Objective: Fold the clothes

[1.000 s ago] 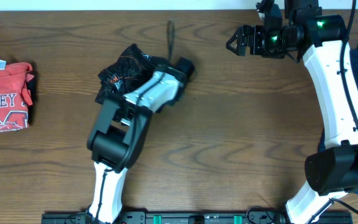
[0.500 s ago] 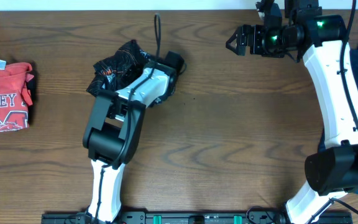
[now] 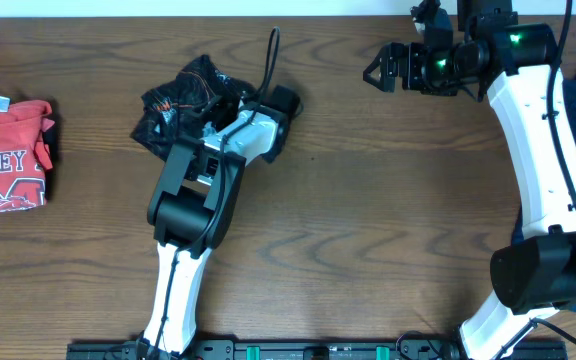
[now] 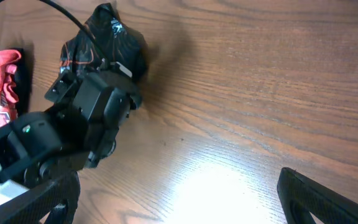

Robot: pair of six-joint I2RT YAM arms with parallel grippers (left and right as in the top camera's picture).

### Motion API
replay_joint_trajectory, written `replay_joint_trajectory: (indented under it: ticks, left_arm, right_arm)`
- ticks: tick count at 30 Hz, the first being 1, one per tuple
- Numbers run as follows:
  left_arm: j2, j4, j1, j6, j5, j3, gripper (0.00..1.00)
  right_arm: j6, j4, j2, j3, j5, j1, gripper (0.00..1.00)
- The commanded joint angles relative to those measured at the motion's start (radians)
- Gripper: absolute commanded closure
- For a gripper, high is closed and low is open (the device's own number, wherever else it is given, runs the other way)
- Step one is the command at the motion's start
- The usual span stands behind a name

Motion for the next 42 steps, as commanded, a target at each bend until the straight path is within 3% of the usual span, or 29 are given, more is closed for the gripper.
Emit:
replay_joint_trajectory:
  ticks: [1,5,6,9,10,22,36,42]
  left_arm:
    - [0.138,0.007,0.039,0.035,0.263,-0.062,0.15]
    - [0.140,0.032,0.058,0.035,0.271,-0.062,0.30]
    - [0.140,0.038,0.061,0.037,0.275,-0.062,0.41]
    - [0.140,0.052,0.065,0.050,0.320,-0.062,0.92]
    - [0.140,0.060,0.064,0.050,0.324,-0.062,0.94]
    - [0.071,0.060,0.015,0.002,0.293,-0.058,0.94]
    - [-0.412,0.023,0.023,-0.048,0.293,-0.058,0.94]
    - [-0.528,-0.031,0.070,-0.029,0.240,-0.058,0.94]
  right_arm:
    - [-0.022,-0.012,-0.016,0.000,-0.022,0.009,0.01]
    - [-0.022,-0.029,-0.016,0.000,-0.022,0.009,0.01]
    - [-0.022,-0.031,-0.016,0.000,-0.022,0.009,0.01]
    - [-0.022,-0.040,-0.018,0.000,-0.023,0.009,0.01]
    - [-0.022,-0.046,-0.018,0.000,-0.023,0.009,0.01]
    - [-0.034,-0.066,-0.026,0.000,-0.012,0.009,0.01]
    - [-0.042,-0.077,-0.026,0.000,0.032,0.009,0.01]
    - [-0.048,-0.080,-0.026,0.000,0.032,0.009,0.01]
